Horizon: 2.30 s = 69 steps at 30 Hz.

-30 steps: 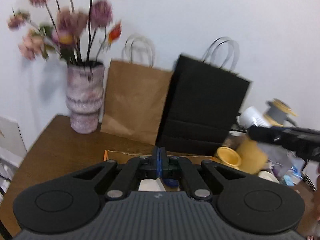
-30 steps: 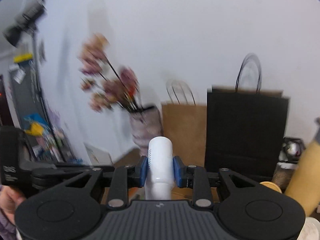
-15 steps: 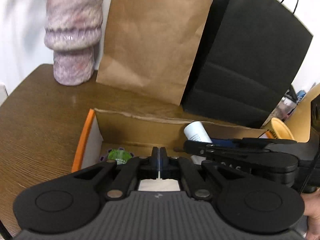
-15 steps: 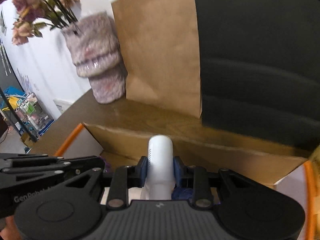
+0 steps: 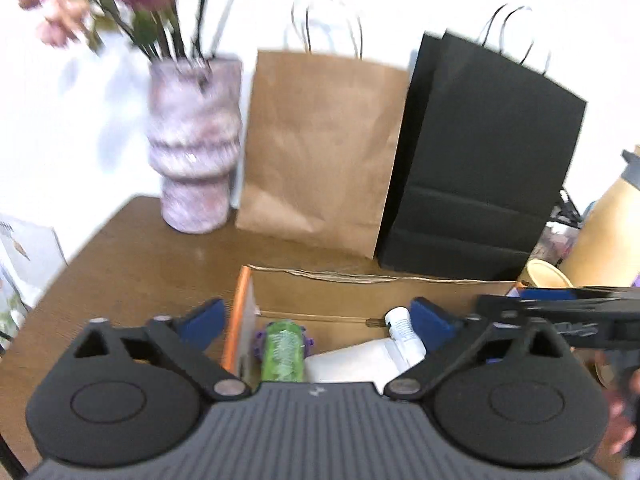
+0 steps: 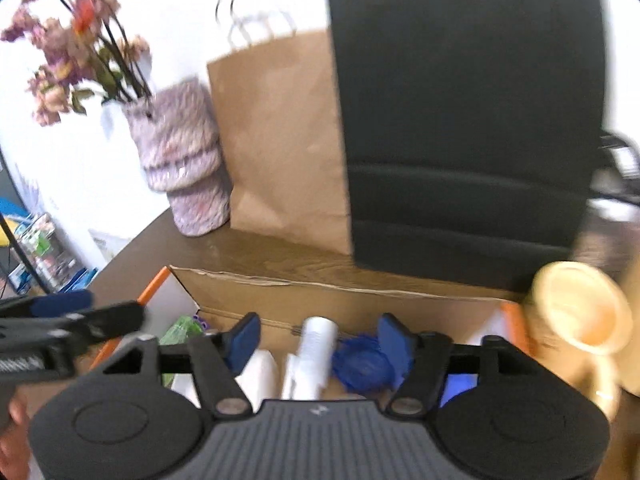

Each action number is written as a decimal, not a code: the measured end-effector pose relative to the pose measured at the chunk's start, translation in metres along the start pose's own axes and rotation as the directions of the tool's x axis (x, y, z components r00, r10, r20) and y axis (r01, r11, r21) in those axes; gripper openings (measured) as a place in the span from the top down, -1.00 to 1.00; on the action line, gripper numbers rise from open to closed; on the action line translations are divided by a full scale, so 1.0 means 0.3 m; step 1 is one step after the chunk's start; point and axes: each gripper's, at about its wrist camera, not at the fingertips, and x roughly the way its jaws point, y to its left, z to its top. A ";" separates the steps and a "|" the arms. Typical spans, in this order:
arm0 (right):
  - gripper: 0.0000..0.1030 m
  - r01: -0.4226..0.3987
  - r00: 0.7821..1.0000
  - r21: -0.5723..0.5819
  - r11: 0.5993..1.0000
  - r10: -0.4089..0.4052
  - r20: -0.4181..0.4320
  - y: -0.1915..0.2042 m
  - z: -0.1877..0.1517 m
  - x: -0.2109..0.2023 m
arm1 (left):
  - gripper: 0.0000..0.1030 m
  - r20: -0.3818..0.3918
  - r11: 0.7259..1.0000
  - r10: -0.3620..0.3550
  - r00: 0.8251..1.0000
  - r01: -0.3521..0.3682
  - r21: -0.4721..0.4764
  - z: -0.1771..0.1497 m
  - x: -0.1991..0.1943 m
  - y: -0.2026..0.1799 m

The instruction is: Organize rigid objects

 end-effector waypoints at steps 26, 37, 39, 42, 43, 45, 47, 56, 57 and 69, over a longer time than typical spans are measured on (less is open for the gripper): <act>-0.72 0.049 0.952 -0.014 0.999 -0.042 0.302 0.204 -0.666 -0.865 | -1.00 0.351 0.992 0.078 0.933 -0.109 0.070 -0.551 -0.928 0.010; -0.86 0.088 0.925 -0.078 0.993 -0.053 0.376 0.379 -1.075 -1.127 | -1.00 0.370 0.996 0.060 0.927 -0.082 0.044 -0.941 -1.304 0.060; -0.86 0.091 0.922 -0.080 0.993 -0.053 0.384 0.412 -1.149 -1.169 | -1.00 0.403 0.992 0.075 0.912 -0.110 0.063 -0.995 -1.371 0.042; -0.86 0.109 0.913 -0.108 0.988 -0.057 0.404 0.462 -1.267 -1.241 | -1.00 0.431 0.980 0.147 0.890 -0.189 0.055 -1.085 -1.448 0.004; -0.88 0.127 0.910 -0.114 0.985 -0.070 0.409 0.479 -1.309 -1.267 | -1.00 0.428 0.979 0.156 0.890 -0.198 0.056 -1.112 -1.466 -0.006; -0.93 0.132 0.909 -0.075 0.988 -0.090 0.408 0.500 -1.379 -1.317 | -1.00 0.403 0.979 0.139 0.905 -0.188 0.083 -1.170 -1.510 -0.022; -1.00 0.061 0.910 -0.025 0.998 -0.045 0.413 0.512 -1.454 -1.375 | -1.00 0.383 0.981 0.119 0.916 -0.169 0.099 -1.216 -1.547 -0.029; -1.00 0.087 0.892 -0.052 0.995 -0.055 0.449 0.538 -1.495 -1.436 | -1.00 0.401 0.984 0.089 0.912 -0.142 0.105 -1.230 -1.580 -0.057; -1.00 0.088 0.892 -0.052 0.995 -0.056 0.449 0.537 -1.489 -1.434 | -1.00 0.403 0.984 0.084 0.911 -0.139 0.108 -1.232 -1.581 -0.060; -1.00 0.089 0.886 -0.083 0.993 -0.041 0.461 0.549 -1.485 -1.443 | -1.00 0.410 0.985 0.060 0.910 -0.121 0.124 -1.233 -1.584 -0.074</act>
